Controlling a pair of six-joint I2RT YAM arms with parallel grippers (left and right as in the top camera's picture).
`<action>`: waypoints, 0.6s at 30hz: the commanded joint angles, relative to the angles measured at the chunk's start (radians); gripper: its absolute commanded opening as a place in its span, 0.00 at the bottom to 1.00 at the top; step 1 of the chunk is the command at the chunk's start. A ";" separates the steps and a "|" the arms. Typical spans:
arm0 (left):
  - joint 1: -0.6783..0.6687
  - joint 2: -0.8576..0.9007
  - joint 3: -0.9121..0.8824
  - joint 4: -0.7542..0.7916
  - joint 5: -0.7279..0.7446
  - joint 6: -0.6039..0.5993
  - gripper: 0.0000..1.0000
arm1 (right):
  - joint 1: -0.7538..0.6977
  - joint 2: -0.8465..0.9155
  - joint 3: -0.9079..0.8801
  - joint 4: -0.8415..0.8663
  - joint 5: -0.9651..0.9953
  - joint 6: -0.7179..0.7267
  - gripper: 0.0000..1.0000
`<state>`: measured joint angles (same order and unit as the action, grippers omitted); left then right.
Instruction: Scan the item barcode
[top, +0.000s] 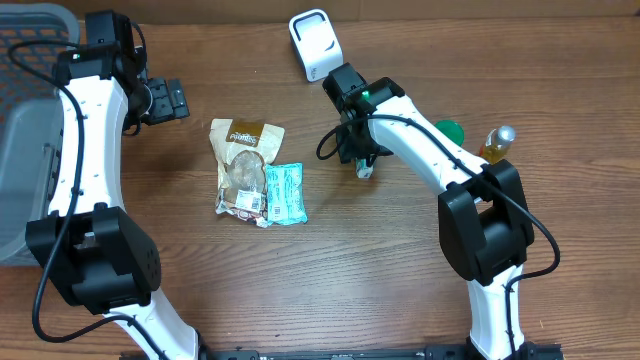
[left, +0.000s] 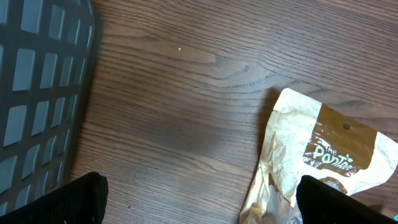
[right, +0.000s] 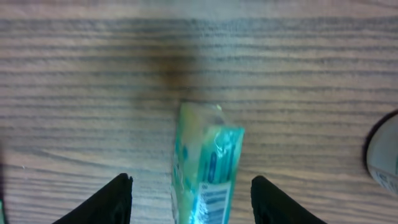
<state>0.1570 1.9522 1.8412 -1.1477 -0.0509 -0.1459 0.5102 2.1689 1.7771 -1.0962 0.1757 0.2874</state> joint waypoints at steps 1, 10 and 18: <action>-0.007 -0.010 0.010 0.000 -0.008 0.019 1.00 | -0.016 -0.014 -0.004 0.031 0.039 0.051 0.52; -0.007 -0.010 0.010 0.000 -0.008 0.019 0.99 | -0.067 -0.014 -0.004 0.101 0.034 0.066 0.15; -0.007 -0.010 0.010 0.000 -0.008 0.019 0.99 | -0.095 -0.014 -0.004 0.046 0.029 0.106 0.14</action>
<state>0.1570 1.9522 1.8412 -1.1477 -0.0509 -0.1459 0.4187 2.1689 1.7771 -1.0393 0.1913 0.3702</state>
